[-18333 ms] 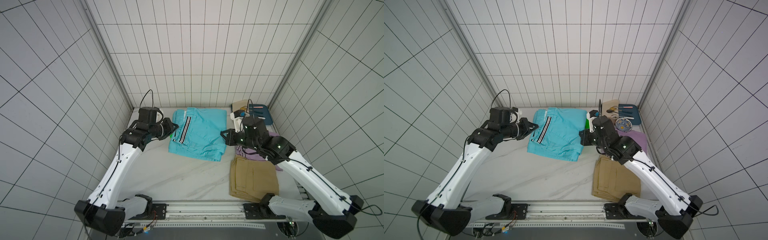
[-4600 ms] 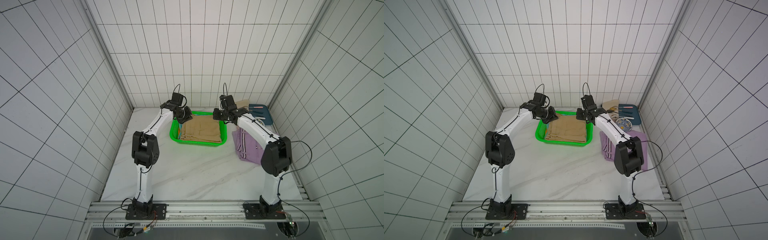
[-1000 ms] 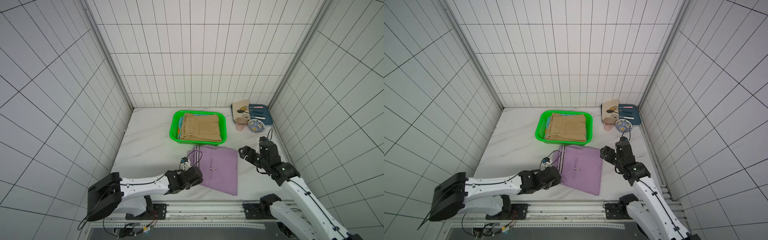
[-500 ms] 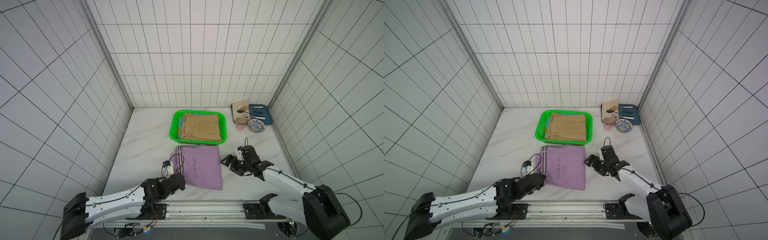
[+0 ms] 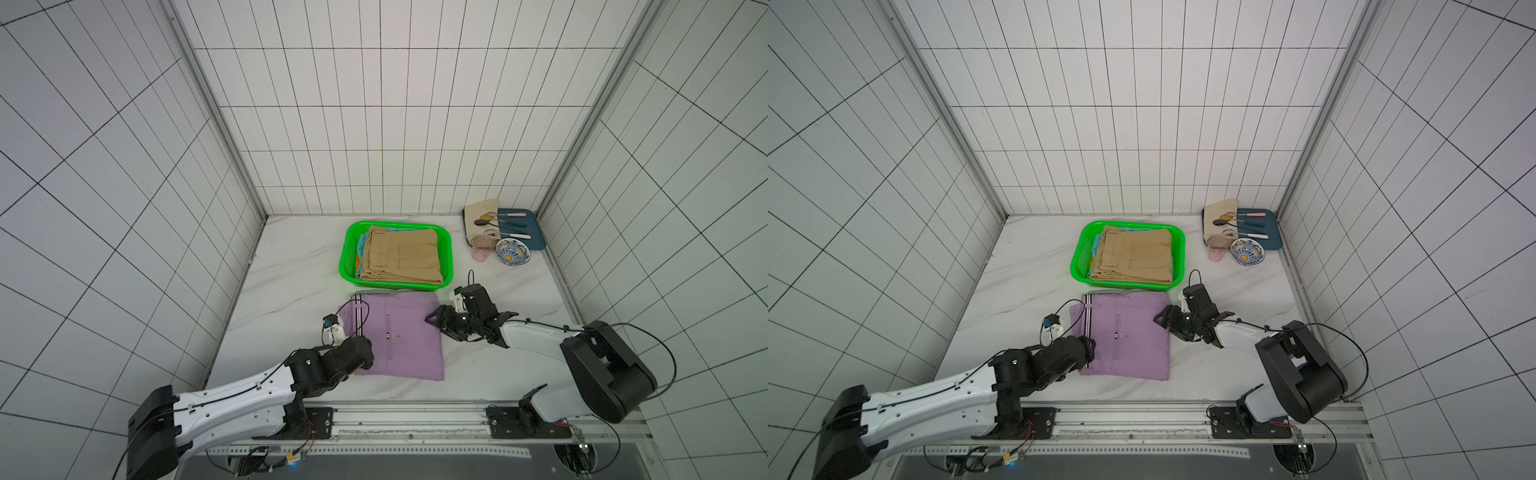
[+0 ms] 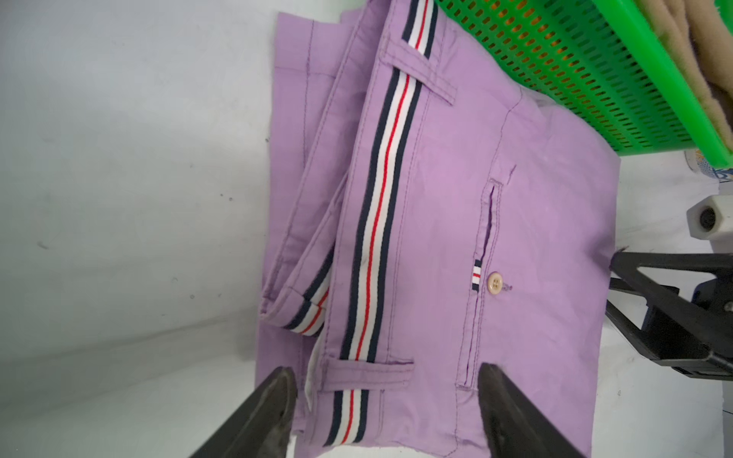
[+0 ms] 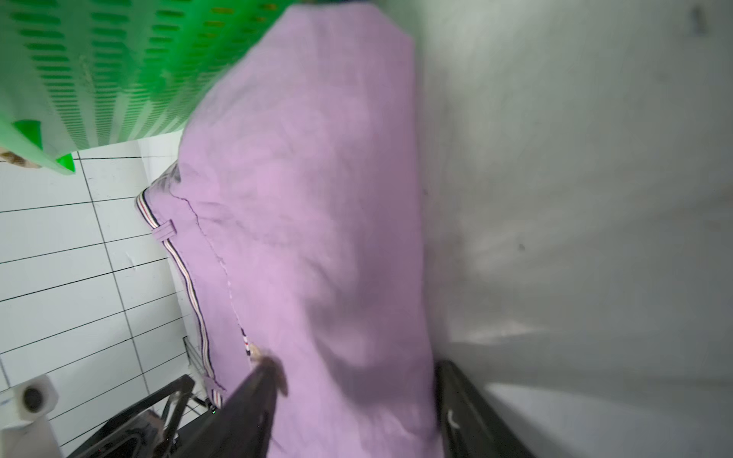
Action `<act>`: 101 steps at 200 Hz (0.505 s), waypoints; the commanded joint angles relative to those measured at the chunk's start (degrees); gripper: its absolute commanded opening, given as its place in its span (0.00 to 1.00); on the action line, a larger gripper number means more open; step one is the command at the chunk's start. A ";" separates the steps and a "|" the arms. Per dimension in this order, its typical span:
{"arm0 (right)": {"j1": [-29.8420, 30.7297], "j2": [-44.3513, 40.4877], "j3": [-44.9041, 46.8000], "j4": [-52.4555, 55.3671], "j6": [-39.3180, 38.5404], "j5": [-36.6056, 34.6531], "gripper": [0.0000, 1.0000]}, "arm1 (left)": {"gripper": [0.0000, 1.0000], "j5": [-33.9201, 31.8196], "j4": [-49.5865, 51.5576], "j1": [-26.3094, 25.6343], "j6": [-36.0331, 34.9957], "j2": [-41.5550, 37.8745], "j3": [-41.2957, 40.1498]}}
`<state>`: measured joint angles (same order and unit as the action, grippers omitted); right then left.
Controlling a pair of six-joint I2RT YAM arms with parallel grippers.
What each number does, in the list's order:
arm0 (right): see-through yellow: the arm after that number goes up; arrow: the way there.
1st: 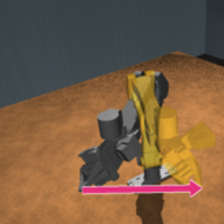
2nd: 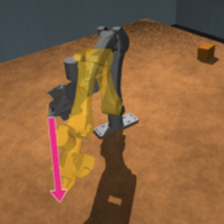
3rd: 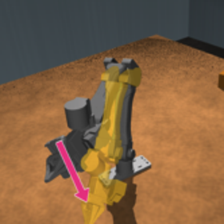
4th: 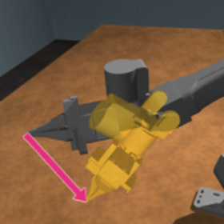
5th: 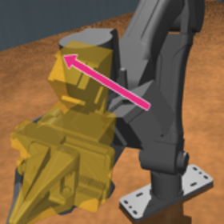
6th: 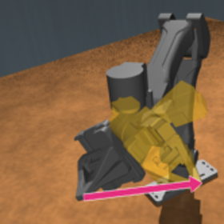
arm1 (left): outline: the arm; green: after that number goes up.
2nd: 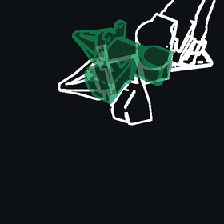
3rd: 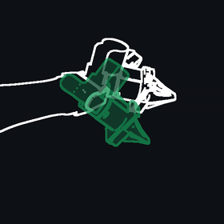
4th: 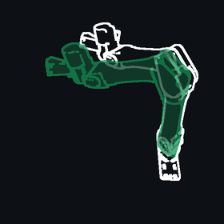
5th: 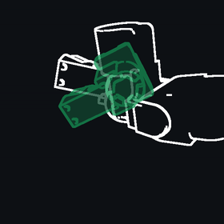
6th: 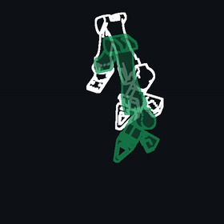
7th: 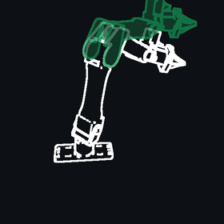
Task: Put the folded long pants in the basket
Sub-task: Pick up the long pant at the center of the board.
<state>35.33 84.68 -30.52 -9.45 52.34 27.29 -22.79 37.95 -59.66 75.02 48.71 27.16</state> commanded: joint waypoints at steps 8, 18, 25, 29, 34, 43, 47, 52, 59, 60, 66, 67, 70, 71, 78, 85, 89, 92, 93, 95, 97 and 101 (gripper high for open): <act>0.44 3.36 -1.01 0.52 -0.22 -1.14 0.28 | 0.98 4.36 2.89 7.02 -8.49 -3.26 0.58; 0.44 4.10 -1.18 0.27 -0.30 -1.00 0.15 | 0.98 9.11 1.27 11.69 -11.71 -3.85 -0.72; 0.53 4.45 -1.36 0.31 -0.46 -0.99 0.09 | 0.98 12.26 0.34 14.96 -13.48 -3.97 -1.72; 0.61 4.59 -1.37 0.27 -0.47 -1.01 0.07 | 0.98 13.92 -0.47 16.66 -14.53 -3.97 -2.30; 0.60 4.68 -1.38 0.23 -0.57 -1.16 0.04 | 0.98 15.82 -1.52 18.76 -15.75 -3.85 -3.09; 0.57 4.62 -1.38 0.25 -0.70 -1.40 0.01 | 0.98 18.68 -3.31 22.00 -18.02 -3.28 -4.12; 0.56 4.53 -1.38 0.31 -0.68 -1.52 0.00 | 0.98 19.68 -4.09 23.30 -18.91 -2.79 -4.53; 0.60 4.32 -1.38 0.39 -0.89 -1.70 0.00 | 0.98 20.57 -5.01 24.44 -19.90 -2.14 -5.01; 0.66 4.02 -1.33 0.78 -1.02 -2.01 0.00 | 0.98 21.08 -6.15 25.64 -21.05 -0.99 -5.30; 0.68 3.97 -1.31 0.85 -1.10 -2.04 0.00 | 0.97 21.10 -6.28 25.82 -21.19 -0.81 -5.33; 0.68 3.68 -1.29 1.15 -1.33 -2.33 0.00 | 0.98 21.12 -7.03 26.37 -21.84 0.42 -5.49; 0.69 3.62 -1.29 1.26 -1.30 -2.33 0.00 | 0.98 21.16 -7.11 26.49 -21.89 0.59 -5.47; 0.69 3.40 -1.28 1.40 -1.35 -2.48 0.00 | 0.98 21.24 -7.54 26.71 -22.15 1.26 -5.56; 0.70 3.39 -1.29 1.47 -1.40 -2.54 0.00 | 0.98 21.35 -7.76 26.79 -22.31 1.41 -5.55; 0.70 2.93 -1.28 1.85 -1.57 -2.87 0.00 | 0.98 21.63 -9.14 27.20 -22.99 3.16 -5.65; 0.70 2.49 -1.28 2.23 -1.71 -3.16 0.00 | 0.98 22.04 -10.82 27.39 -23.37 5.28 -5.79; 0.75 2.28 -1.29 2.32 -1.71 -3.32 0.00 | 0.98 22.33 -11.75 27.55 -23.51 6.45 -5.79; 0.73 2.17 -1.29 2.41 -1.79 -3.31 0.00 | 0.98 22.48 -12.38 27.57 -23.56 7.24 -5.86; 0.72 2.12 -1.25 2.42 -1.75 -3.35 0.00 | 0.97 22.50 -12.55 27.62 -23.59 7.61 -5.83; 0.71 2.01 -1.17 2.49 -1.79 -3.39 0.00 | 0.98 22.56 -13.17 27.61 -23.54 8.37 -5.87; 0.81 1.92 -1.20 2.50 -1.80 -3.52 0.00 | 0.98 22.69 -13.59 27.63 -23.52 9.00 -5.86; 0.86 1.76 -1.19 2.59 -1.88 -3.53 0.00 | 0.98 22.89 -14.46 27.66 -23.51 10.34 -5.88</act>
<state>35.53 87.59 -30.65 -10.24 51.70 26.55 -3.53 31.07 -32.60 55.33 53.82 21.85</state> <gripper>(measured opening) 0.074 0.975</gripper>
